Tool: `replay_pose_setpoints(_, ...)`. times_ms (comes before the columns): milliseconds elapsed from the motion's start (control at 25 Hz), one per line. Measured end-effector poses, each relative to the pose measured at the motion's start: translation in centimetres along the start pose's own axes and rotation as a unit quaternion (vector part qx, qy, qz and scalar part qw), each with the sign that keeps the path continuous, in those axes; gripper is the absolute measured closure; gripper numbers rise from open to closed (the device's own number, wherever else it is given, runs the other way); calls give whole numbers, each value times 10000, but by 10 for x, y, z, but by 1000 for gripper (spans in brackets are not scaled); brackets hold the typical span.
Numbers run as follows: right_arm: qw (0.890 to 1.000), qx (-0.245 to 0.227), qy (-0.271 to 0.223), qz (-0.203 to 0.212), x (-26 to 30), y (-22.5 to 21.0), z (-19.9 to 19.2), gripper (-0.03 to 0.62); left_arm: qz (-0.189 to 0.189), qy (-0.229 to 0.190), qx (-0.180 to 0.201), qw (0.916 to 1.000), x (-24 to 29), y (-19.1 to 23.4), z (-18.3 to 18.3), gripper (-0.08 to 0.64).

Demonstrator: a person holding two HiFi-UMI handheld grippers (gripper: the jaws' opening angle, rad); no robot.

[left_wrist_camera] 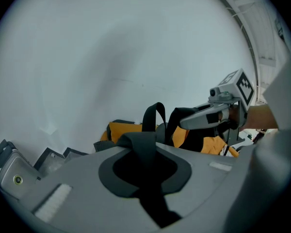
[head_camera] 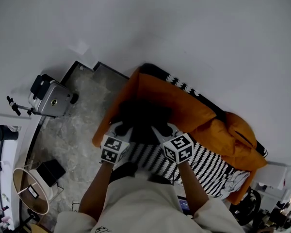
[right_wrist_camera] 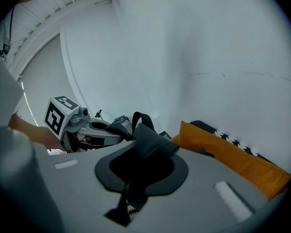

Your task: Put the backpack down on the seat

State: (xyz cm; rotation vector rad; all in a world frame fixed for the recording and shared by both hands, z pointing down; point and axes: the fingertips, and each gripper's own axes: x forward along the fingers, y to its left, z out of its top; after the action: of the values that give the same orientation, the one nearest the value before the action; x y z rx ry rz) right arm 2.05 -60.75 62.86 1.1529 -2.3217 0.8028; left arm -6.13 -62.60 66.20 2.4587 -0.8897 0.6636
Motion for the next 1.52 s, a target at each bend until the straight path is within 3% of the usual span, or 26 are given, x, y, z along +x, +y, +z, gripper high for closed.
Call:
replay_pose_setpoints(920,9988,-266,367,194,75,-33,-16,548,146,562,-339,9977,45,56,-35,517)
replay_pose_setpoints(1160,9988,-163,438,123,87,-35,-24,540,332,479,-280,9979,52,72,-43,514)
replay_pose_setpoints(1520,9980,-71,619,122,92,-34,-40,520,476,465,-536,9963,63,82,-53,505)
